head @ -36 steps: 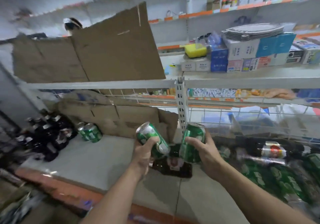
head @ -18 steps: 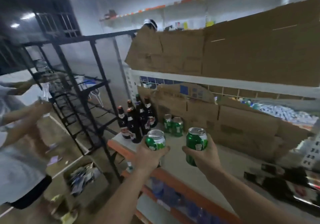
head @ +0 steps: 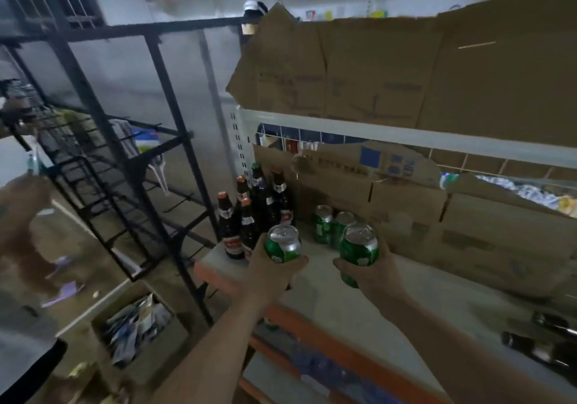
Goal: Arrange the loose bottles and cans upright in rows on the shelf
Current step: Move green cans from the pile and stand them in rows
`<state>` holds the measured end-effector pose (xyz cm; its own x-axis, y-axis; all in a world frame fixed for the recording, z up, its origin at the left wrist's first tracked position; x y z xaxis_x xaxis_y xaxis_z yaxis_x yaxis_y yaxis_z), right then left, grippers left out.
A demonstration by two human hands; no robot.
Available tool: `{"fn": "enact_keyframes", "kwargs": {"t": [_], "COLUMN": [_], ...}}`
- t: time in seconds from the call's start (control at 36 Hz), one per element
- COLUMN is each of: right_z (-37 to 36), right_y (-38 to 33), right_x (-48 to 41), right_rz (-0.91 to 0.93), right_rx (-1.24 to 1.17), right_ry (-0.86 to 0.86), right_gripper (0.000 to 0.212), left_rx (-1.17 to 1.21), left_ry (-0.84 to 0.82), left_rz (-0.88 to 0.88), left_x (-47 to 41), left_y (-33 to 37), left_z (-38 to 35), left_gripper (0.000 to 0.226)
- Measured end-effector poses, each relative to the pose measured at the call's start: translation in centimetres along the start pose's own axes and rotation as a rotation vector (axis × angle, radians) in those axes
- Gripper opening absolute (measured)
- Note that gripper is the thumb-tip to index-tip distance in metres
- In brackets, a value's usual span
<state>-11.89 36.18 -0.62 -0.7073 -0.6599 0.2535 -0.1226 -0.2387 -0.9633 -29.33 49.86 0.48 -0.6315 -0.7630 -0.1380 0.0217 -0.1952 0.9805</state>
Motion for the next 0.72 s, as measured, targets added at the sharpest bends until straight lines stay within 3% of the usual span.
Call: {"fn": "enact_keyframes", "kwargs": {"t": [0.06, 0.17, 0.28, 0.36, 0.53, 0.64, 0.72], "right_z": [-0.4, -0.9, -1.3, -1.4, -0.8, -1.5, -2.0], "right_y": [0.4, 1.4, 2.8, 3.9, 7.1, 9.3, 10.9], "right_x": [-2.0, -6.0, -9.1, -10.4, -11.8, -12.6, -13.1], "right_rz": [-0.024, -0.034, -0.028, -0.059, -0.129, -0.201, -0.242], "right_rx": [0.003, 0.049, 0.063, 0.061, 0.137, 0.176, 0.183], "right_ry": [0.004, 0.036, 0.063, 0.093, 0.197, 0.268, 0.346], "right_gripper": [0.072, 0.05, 0.077, 0.073, 0.07, 0.085, 0.091], "left_rx": [-0.002, 0.007, -0.016, -0.029, -0.099, -0.107, -0.162], "left_ry": [-0.012, -0.009, -0.045, -0.065, -0.147, -0.176, -0.223], "left_rz": [0.014, 0.049, 0.103, 0.165, 0.236, 0.192, 0.171], "left_x": [-1.8, -5.3, -8.2, -9.8, -12.0, -13.8, -14.6], "left_y": [-0.6, -2.1, -3.8, -5.9, -9.6, -11.5, -13.4], "left_z": [-0.2, -0.6, -1.6, -2.2, -4.0, -4.9, -5.4], "left_gripper": [0.051, 0.055, 0.058, 0.071, 0.07, 0.075, 0.065]}}
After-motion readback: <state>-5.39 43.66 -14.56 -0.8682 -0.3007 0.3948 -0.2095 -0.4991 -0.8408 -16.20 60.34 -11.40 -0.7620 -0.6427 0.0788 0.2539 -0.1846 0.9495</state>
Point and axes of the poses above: each hand's wrist, its own x-axis away from the middle knuckle, its own z-axis out of the back of the hand, y = z × x, the point moved 3 cm from there along -x, towards the middle knuckle, and after that the axes turned 11 degrees about -z, right-handed, at the moved point
